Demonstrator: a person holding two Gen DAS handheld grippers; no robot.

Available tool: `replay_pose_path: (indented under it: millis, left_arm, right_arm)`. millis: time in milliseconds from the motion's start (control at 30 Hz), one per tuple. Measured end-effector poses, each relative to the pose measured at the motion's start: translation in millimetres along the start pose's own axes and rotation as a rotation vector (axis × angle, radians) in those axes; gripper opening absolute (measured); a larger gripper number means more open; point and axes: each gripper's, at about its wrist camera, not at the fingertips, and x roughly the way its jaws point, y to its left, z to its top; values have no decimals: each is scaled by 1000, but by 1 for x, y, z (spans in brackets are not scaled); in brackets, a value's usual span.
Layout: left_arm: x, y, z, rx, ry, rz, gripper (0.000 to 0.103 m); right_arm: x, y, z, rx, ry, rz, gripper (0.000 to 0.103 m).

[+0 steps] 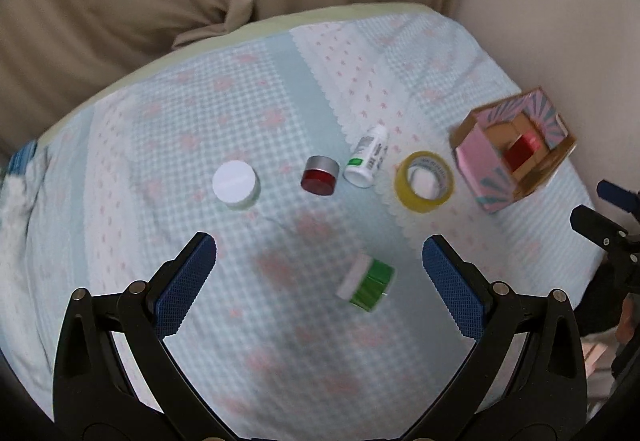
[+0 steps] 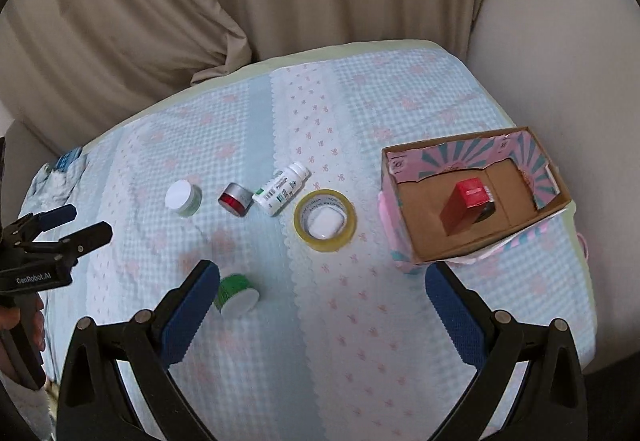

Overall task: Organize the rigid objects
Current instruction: 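Lift both open tools away from the pink box, then grasp the yellow tape roll with the right tool while the left tool grasps the red-silver jar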

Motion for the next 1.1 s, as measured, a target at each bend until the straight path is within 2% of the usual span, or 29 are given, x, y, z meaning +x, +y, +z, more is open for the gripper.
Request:
replay_pose_path:
  millis: [167, 333, 500, 767, 1067, 1100]
  left_arm:
    - [60, 7, 12, 22, 54, -38, 103]
    - [125, 7, 27, 42, 118, -40, 103]
    - [194, 3, 36, 67, 173, -39, 103]
    - [266, -5, 42, 111, 229, -46, 100]
    - [301, -12, 46, 93, 257, -88, 71]
    - [302, -14, 45, 98, 259, -89, 64]
  right_arm:
    - [40, 15, -7, 29, -7, -28, 103]
    - [97, 17, -5, 37, 51, -49, 103]
    - [172, 8, -2, 39, 111, -70, 103]
    - [252, 1, -3, 62, 176, -68, 103]
    - [293, -7, 8, 92, 201, -88, 103]
    - [294, -8, 9, 96, 201, -90, 103]
